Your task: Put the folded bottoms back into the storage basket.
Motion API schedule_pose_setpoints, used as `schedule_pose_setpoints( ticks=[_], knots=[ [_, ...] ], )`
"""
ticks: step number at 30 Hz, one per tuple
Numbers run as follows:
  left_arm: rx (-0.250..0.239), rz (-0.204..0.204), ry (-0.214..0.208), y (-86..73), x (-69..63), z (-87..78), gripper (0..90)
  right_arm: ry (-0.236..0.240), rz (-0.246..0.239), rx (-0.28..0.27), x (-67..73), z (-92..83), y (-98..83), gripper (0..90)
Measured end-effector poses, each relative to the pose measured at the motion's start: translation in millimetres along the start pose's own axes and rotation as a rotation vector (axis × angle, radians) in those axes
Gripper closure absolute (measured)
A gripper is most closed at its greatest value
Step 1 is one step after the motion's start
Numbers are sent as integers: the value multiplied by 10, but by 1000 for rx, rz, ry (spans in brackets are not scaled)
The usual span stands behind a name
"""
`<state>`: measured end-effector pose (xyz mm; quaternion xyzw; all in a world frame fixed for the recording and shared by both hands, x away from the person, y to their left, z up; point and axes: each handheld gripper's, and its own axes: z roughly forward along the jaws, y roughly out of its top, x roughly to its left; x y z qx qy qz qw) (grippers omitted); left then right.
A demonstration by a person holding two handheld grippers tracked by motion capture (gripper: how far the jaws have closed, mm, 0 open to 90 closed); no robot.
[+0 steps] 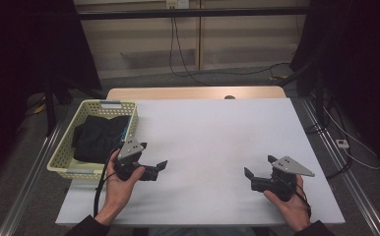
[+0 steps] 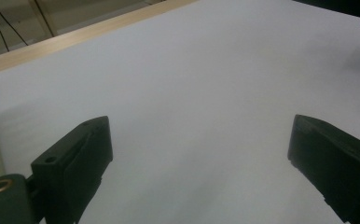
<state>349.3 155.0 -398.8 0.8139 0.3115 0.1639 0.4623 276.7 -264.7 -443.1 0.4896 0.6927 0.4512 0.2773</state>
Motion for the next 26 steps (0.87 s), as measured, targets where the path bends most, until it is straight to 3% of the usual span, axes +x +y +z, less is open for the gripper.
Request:
schedule_pose_setpoints(
  ticks=[11,13,14,16,19,23,26],
  knots=[
    [20,-2,-43,-222,-105,86,65,6,-6,1,11,0,-1,58],
    [21,33,-22,-226,-113,88,65,7,-7,0,15,-1,-1,58],
    [19,31,-12,-241,-109,91,64,7,-7,0,15,-1,-2,58],
    [8,-10,-21,-295,-78,95,62,9,-5,1,13,-2,0,58],
    [14,-25,-1,-344,-51,113,62,14,-5,-2,16,-6,2,58],
    [11,-31,18,-359,-28,124,64,15,-6,-1,15,-3,2,58],
    [26,-10,30,-363,-29,144,62,16,-4,-1,13,-6,2,58]
  ],
)
